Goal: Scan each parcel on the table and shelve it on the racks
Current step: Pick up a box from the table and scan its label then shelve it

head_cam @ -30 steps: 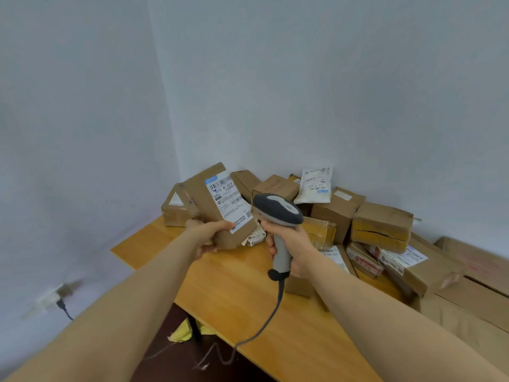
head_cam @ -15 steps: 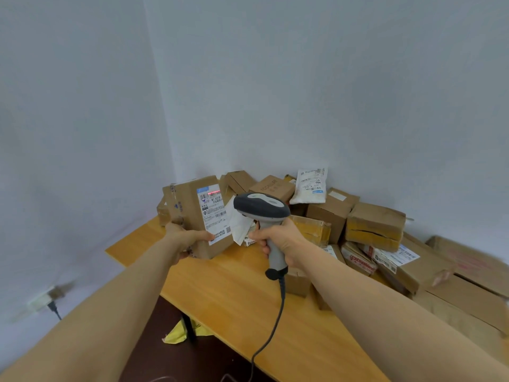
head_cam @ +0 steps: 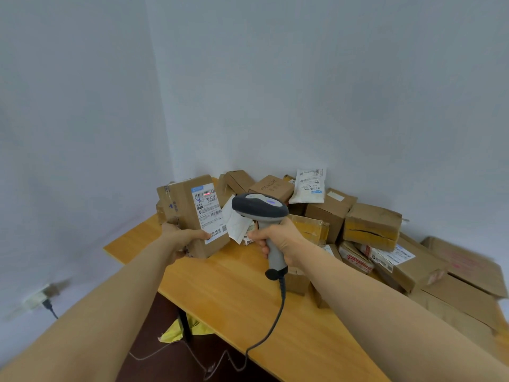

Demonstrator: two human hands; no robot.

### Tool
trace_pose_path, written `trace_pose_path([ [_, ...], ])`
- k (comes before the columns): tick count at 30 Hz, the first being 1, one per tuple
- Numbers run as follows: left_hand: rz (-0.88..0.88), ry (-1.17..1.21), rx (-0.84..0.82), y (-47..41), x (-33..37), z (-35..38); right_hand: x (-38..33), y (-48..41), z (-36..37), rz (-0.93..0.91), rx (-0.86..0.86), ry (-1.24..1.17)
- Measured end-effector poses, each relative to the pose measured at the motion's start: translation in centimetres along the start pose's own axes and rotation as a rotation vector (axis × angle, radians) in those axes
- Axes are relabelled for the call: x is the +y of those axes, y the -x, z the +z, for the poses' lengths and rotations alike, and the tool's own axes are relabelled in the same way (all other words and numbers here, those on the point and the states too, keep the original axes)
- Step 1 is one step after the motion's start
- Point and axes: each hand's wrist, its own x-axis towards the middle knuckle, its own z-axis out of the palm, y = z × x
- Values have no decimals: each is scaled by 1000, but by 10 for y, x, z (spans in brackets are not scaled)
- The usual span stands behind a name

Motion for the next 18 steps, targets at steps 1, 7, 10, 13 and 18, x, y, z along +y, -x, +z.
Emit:
trace_pose_path([
  [1, 0, 7, 3, -1, -1, -2, 0, 0, 1, 5, -1, 4],
  [7, 21, 20, -7, -7, -9, -10, 3, 1, 8, 3, 19, -2],
  [10, -8, 1, -87, -7, -11, -20, 6, 0, 14, 13, 51, -75],
  [13, -60, 15, -266, 1, -15, -30, 16, -4, 20, 54, 132, -121],
  [18, -99, 87, -347, 32, -38, -47, 46, -5, 39, 102, 188, -183],
])
